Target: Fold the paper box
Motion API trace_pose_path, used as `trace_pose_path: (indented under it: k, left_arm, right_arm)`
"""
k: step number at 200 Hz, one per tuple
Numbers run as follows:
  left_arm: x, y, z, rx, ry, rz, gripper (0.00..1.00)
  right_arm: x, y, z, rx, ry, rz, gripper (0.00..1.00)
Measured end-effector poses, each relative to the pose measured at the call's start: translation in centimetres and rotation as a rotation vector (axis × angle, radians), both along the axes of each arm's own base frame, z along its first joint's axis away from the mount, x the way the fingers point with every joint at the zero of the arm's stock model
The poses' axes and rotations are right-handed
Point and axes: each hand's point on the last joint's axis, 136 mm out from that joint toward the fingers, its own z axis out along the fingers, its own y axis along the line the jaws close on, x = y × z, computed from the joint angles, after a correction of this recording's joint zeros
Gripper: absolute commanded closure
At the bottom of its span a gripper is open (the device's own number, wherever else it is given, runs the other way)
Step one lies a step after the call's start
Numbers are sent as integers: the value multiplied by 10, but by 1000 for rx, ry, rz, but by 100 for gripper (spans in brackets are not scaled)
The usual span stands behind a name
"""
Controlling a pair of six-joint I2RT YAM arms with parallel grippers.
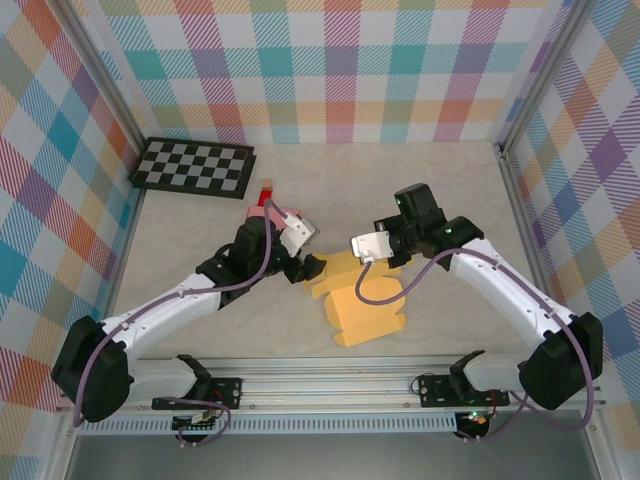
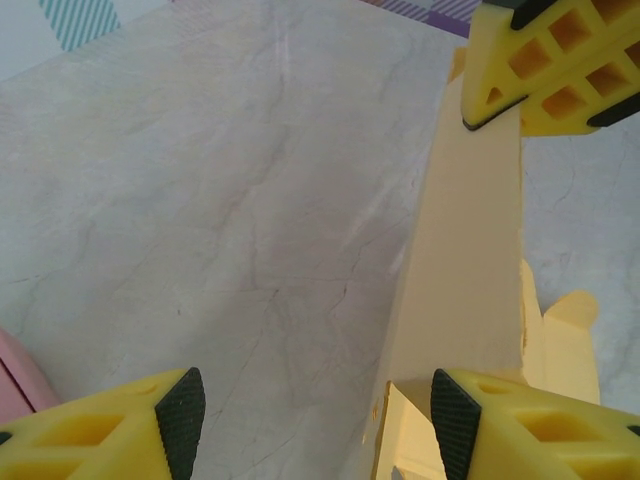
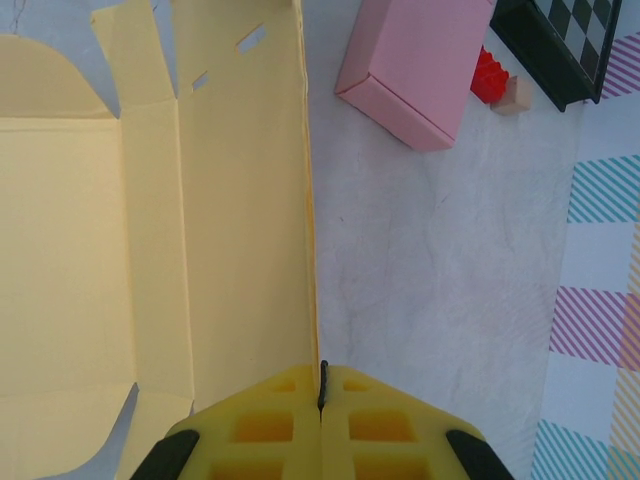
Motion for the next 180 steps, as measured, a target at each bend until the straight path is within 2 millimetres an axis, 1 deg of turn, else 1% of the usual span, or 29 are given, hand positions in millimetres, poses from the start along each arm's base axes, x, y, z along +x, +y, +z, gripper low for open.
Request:
trace_pose_path:
  k: [39,77,91,139,155,180]
  left_arm:
    - [-5,-10,1,36,22,-67,37]
    - [-15,-9,-4,85,27,-113,34]
    - [-19,-9,-3,85,23,-135,34]
    - [-38,-16,0,93,35,-232,33]
    - [-38,-18,1,97,32,-243,34]
    - [-30,-22,0,116,26,-243,35]
  right_arm:
    - [-1,-5,3,-14,12,-13,100]
    - [-7,-6,-2,-24,47,-3,100]
    - [-9,-6,-2,-22,55,2,100]
    - [-8,-1,9,4,45,14,100]
    - [-9,0,9,10,47,18,100]
    - [-11,2,10,22,55,25,100]
